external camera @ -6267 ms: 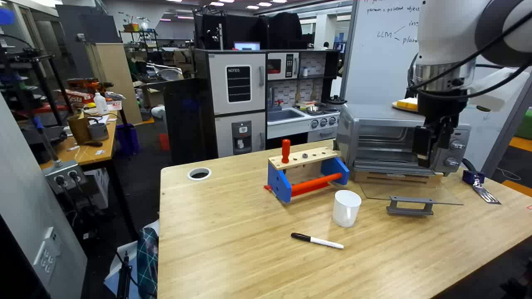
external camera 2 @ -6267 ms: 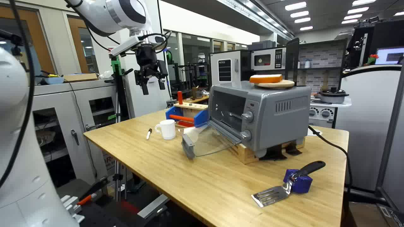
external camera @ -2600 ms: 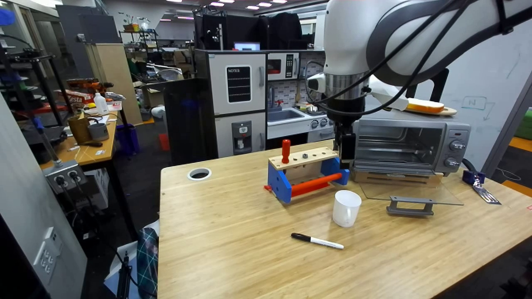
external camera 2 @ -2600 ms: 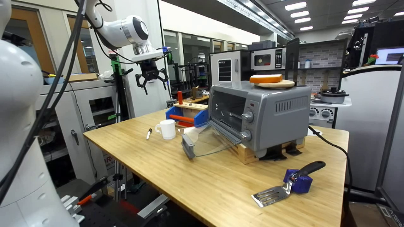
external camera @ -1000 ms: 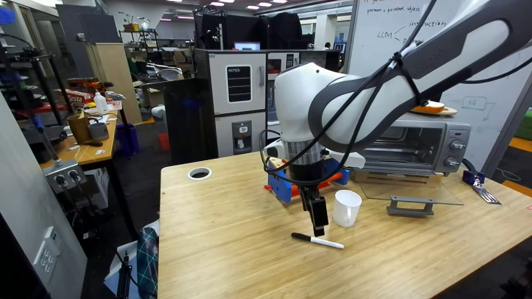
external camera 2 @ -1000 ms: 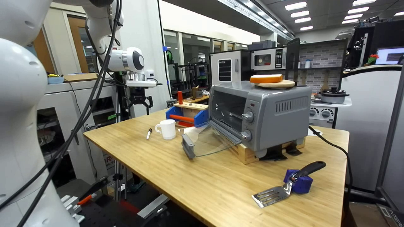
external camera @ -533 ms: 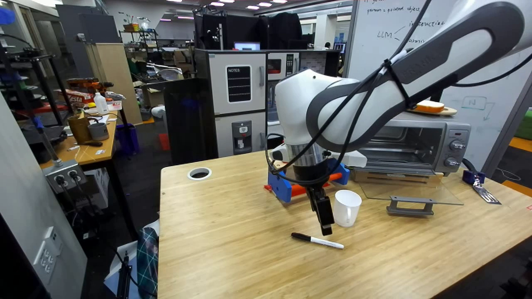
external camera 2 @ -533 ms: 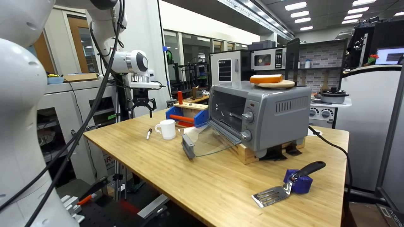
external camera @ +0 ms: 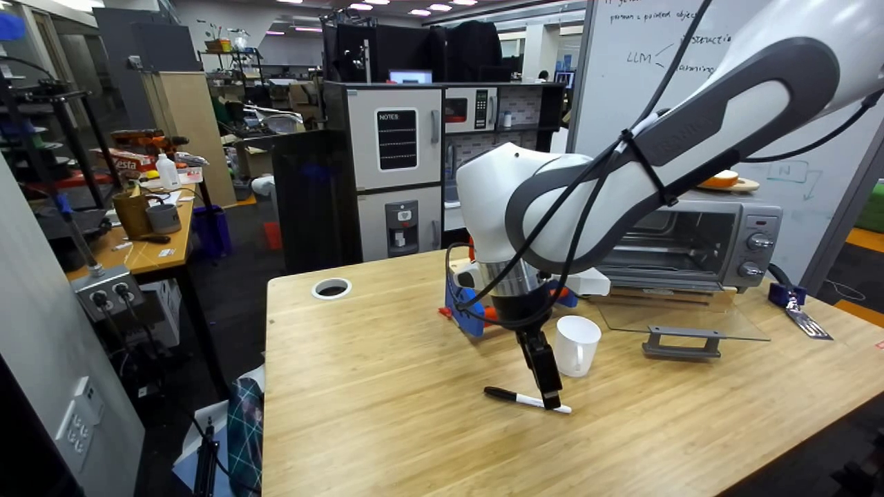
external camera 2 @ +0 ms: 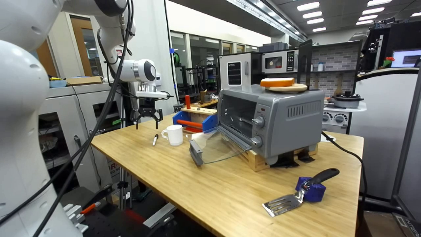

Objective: Put the marker in the mug

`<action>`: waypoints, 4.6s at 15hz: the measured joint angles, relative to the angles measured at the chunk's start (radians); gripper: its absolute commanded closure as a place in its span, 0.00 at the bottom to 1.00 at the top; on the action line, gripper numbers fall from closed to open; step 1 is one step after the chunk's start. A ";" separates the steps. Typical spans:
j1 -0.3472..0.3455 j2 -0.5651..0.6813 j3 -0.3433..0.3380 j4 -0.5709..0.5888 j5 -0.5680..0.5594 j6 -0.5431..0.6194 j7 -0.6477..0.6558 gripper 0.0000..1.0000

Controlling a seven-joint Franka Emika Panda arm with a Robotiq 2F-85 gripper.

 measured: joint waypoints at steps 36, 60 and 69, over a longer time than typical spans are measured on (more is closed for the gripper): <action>-0.117 0.031 0.047 -0.008 0.147 0.215 -0.233 0.00; -0.036 0.221 0.011 0.219 0.068 0.055 -0.100 0.30; -0.036 0.238 0.008 0.265 0.068 -0.012 -0.087 0.85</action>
